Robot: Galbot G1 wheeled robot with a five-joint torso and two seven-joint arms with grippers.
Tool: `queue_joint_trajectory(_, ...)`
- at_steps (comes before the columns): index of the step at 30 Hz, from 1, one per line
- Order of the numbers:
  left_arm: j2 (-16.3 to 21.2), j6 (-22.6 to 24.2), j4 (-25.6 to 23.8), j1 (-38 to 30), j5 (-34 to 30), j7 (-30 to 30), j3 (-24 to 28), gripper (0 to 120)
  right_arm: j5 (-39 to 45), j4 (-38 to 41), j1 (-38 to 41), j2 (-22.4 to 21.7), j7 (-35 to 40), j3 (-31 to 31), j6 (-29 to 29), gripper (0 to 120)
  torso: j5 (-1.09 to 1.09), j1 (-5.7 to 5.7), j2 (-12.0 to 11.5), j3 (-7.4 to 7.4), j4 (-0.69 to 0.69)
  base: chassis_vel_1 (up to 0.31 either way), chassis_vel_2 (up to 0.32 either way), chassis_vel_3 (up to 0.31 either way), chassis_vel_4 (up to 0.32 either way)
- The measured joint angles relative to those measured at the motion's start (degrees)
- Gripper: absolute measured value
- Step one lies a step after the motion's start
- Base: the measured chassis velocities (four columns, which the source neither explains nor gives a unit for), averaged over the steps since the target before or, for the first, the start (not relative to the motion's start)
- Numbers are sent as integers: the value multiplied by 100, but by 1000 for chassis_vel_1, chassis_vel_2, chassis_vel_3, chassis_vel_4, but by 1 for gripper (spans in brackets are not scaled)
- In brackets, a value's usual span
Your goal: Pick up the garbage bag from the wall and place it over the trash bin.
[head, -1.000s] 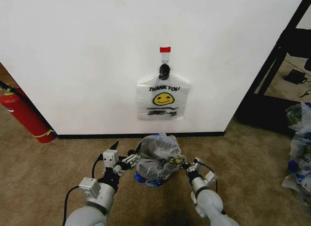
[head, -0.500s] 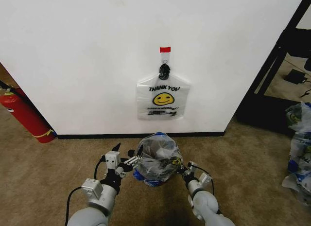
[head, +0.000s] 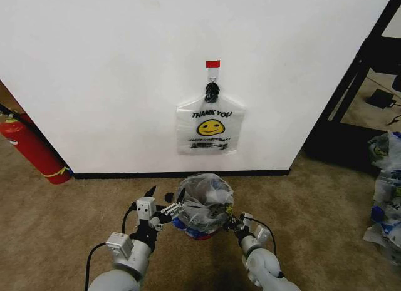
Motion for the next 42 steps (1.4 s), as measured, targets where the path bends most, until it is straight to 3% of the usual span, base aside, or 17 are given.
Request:
queue_joint_trajectory(2, -35, -2, 0, -1, 13, 0, 20, 100, -6, 240, -101, -68, -54, 2, 84, 0, 0, 0, 0, 0, -1, 0, 0, 0, 0)
queue_joint_trajectory(14, -46, -10, -6, -15, 51, -2, 52, 100, -360, 1245, -643, -456, -71, 229, 456, 43, 0, 0, 0, 0, 0, 0, 0, 0, 0)
queue_joint_trajectory(21, -143, -206, 150, -62, 93, 14, -131, 100, -917, 2029, -1273, -567, -449, 716, 1296, 72, 1, 0, 0, 0, 0, 0, 0, 0, 0)
queue_joint_trajectory(22, -143, -206, 150, -62, 93, 14, -131, 100, -917, 2029, -1273, -567, -449, 716, 1296, 72, 1, 0, 0, 0, 0, 0, 0, 0, 0)
queue_joint_trajectory(29, -473, -1188, 664, -34, 594, 108, -706, 100, -2540, 3180, -2071, -281, -363, 1524, 2034, 97, -3, 0, 0, -1, -1, 0, 0, 0, 0)
queue_joint_trajectory(30, -473, -1188, 664, -34, 594, 108, -706, 100, -2540, 3180, -2071, -281, -363, 1524, 2034, 97, -3, 0, 0, -1, -1, 0, 0, 0, 0)
queue_joint_trajectory(37, -354, -2360, 1054, 632, 876, 588, -1332, 100, -3268, 4377, -3217, 134, -163, 1828, 2443, 100, -2, 0, 0, -1, 0, 0, 0, 0, 0)
queue_joint_trajectory(42, -392, -2714, 1100, 931, 1060, 641, -1526, 100, -3477, 4961, -3680, 332, -161, 1772, 2574, 100, -2, 0, 0, -1, 0, 0, 0, 0, 0)
